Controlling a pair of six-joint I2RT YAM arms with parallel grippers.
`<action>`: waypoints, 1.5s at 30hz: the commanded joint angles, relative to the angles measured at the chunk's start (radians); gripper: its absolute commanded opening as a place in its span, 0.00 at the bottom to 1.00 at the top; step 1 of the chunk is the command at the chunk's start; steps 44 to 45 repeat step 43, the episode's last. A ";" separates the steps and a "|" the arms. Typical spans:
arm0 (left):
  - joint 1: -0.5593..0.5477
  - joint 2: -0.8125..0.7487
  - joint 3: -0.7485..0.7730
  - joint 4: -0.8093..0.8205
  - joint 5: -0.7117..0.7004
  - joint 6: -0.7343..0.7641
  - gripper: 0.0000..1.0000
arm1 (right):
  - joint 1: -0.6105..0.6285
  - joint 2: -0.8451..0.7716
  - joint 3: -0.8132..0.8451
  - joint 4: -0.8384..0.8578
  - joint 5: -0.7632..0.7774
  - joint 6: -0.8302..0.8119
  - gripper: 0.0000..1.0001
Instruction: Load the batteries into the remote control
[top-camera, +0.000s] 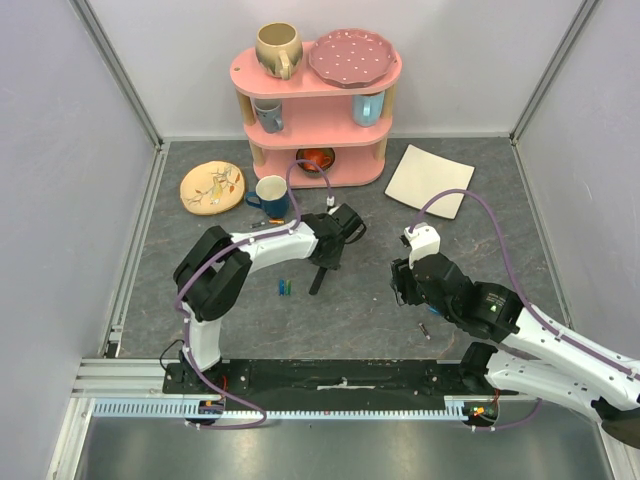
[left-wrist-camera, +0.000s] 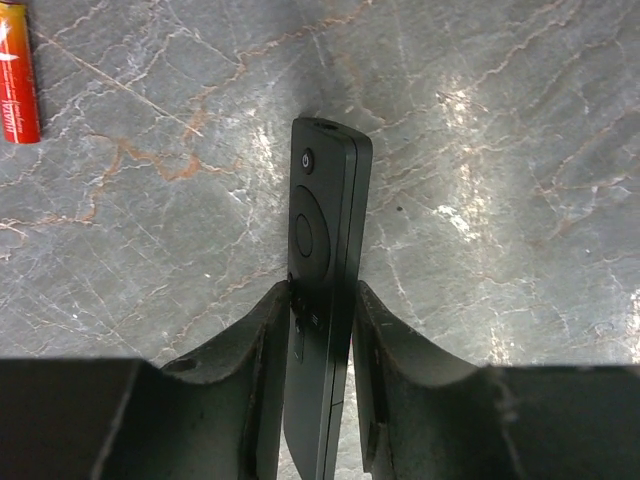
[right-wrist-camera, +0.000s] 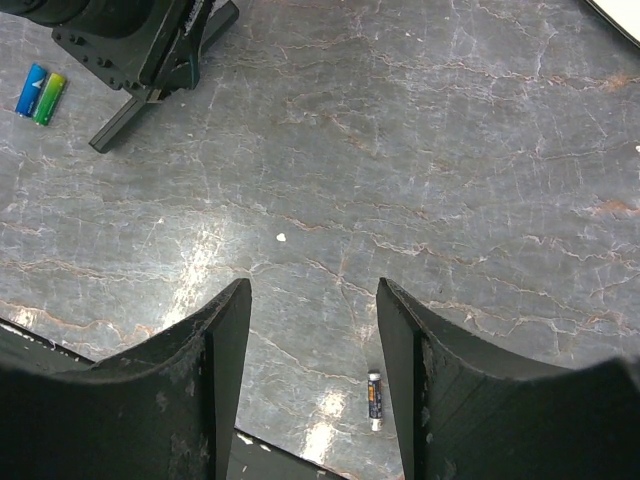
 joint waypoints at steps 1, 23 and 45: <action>-0.013 -0.070 0.021 0.009 0.021 -0.005 0.38 | 0.002 -0.012 0.017 0.002 0.026 0.015 0.61; 0.063 -0.476 -0.187 0.060 0.111 -0.042 0.47 | 0.002 -0.053 0.031 -0.046 0.055 0.049 0.61; 0.336 -1.107 -0.608 0.193 0.220 -0.219 0.81 | 0.002 0.043 0.020 0.111 0.032 0.008 0.62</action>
